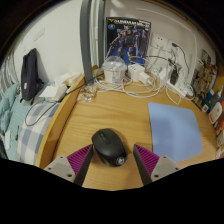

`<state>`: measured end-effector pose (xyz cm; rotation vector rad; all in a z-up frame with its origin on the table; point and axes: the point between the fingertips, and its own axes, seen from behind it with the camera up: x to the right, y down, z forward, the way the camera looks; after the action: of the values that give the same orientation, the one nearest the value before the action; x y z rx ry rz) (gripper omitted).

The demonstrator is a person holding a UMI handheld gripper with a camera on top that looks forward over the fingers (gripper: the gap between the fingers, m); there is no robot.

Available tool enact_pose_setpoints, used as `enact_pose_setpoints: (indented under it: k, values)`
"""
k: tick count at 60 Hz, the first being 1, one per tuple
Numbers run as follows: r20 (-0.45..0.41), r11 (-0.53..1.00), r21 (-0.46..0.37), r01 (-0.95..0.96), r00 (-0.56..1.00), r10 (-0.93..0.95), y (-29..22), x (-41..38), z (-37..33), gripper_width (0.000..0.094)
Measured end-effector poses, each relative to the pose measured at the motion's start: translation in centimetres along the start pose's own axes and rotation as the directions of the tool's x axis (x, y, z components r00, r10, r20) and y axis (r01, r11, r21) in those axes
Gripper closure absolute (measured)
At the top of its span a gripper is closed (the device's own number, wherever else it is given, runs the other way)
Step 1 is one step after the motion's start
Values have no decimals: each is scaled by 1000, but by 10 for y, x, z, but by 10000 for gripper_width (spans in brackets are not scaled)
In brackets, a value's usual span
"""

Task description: Arrange mouse

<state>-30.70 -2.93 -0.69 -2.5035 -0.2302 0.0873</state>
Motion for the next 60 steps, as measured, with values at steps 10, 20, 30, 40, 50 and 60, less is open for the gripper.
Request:
enact_pose_setpoints:
  k: [10,20,30,40,50,60]
  values:
    - [10,999,-6,-46,999,46,-20,9,18,128]
    - [5,998,-30,-59,998,59,-29,21,26,159]
    - [11,997,-50,-52,999,52,-29,18,26,252]
    - [21,997,-59,-39,999,40,-25,13,24,453]
    - [31,998,-60,-14,999,16,-24,13,22,541]
    - [24,998,-67,0,1000,1,-23,13,19,656]
